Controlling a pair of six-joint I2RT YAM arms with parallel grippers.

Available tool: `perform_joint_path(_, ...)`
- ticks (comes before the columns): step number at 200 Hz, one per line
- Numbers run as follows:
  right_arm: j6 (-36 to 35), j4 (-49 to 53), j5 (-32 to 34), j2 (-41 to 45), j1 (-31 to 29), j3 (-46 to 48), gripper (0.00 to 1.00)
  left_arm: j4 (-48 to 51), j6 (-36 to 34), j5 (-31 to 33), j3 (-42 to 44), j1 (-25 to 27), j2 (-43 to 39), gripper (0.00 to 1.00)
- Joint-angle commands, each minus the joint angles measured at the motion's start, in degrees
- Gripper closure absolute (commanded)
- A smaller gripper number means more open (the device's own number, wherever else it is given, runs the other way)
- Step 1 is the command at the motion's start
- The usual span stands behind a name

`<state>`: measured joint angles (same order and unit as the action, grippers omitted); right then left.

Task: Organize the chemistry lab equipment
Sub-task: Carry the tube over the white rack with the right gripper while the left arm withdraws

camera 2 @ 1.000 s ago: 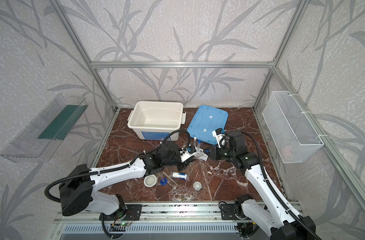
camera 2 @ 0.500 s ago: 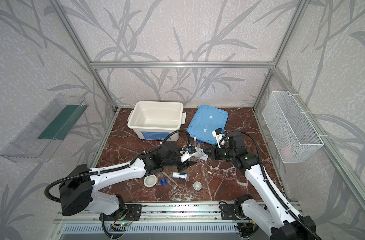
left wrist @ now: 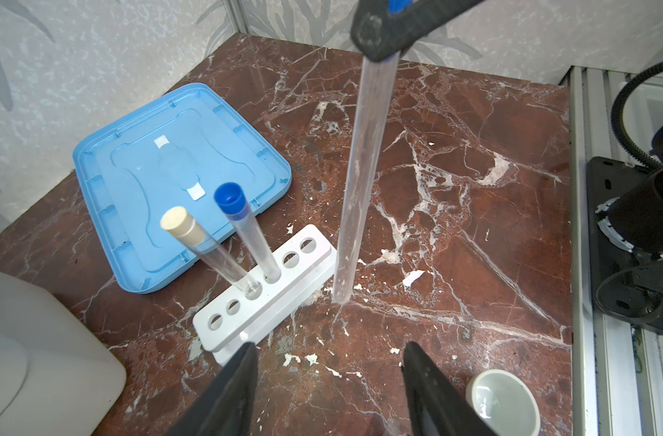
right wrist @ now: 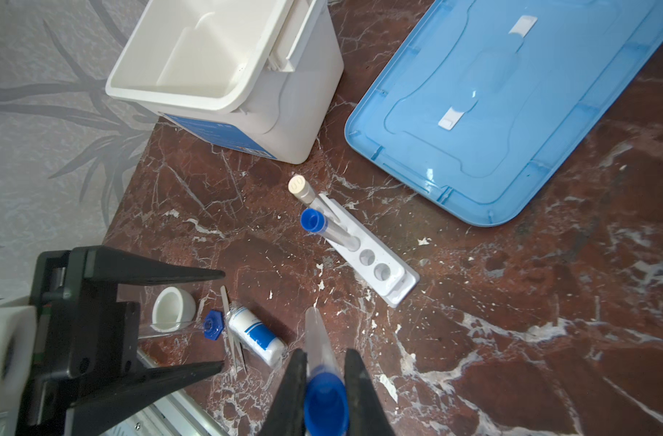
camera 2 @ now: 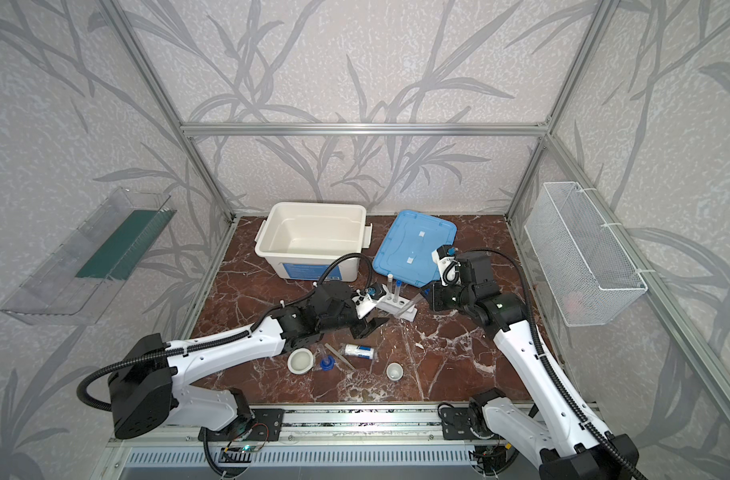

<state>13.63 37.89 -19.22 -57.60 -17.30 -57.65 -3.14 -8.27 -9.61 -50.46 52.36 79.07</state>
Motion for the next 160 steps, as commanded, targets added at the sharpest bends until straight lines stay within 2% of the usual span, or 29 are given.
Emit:
perform_joint_path(1,-3.95,3.82,6.3,-1.29,-0.71,-3.32,0.88,1.07,6.05,2.89,-1.14,-2.66,-3.66,0.37)
perform_joint_path(28,-6.03,4.56,11.0,-3.82,-2.47,-6.9,0.88,4.43,11.5,4.76,-1.57,-6.0,-6.68,0.37)
perform_joint_path(59,-7.27,4.08,15.16,-6.98,-5.52,-9.76,0.88,6.34,12.33,10.04,0.41,-6.67,-11.69,0.36)
perform_joint_path(99,-9.65,5.1,23.32,-12.42,-11.6,-13.53,0.89,11.45,16.19,14.34,1.34,-9.37,-17.4,0.22)
perform_joint_path(160,-10.1,3.84,26.54,-16.07,-14.86,-15.64,0.89,16.54,18.18,17.29,1.82,-11.9,-23.68,0.13)
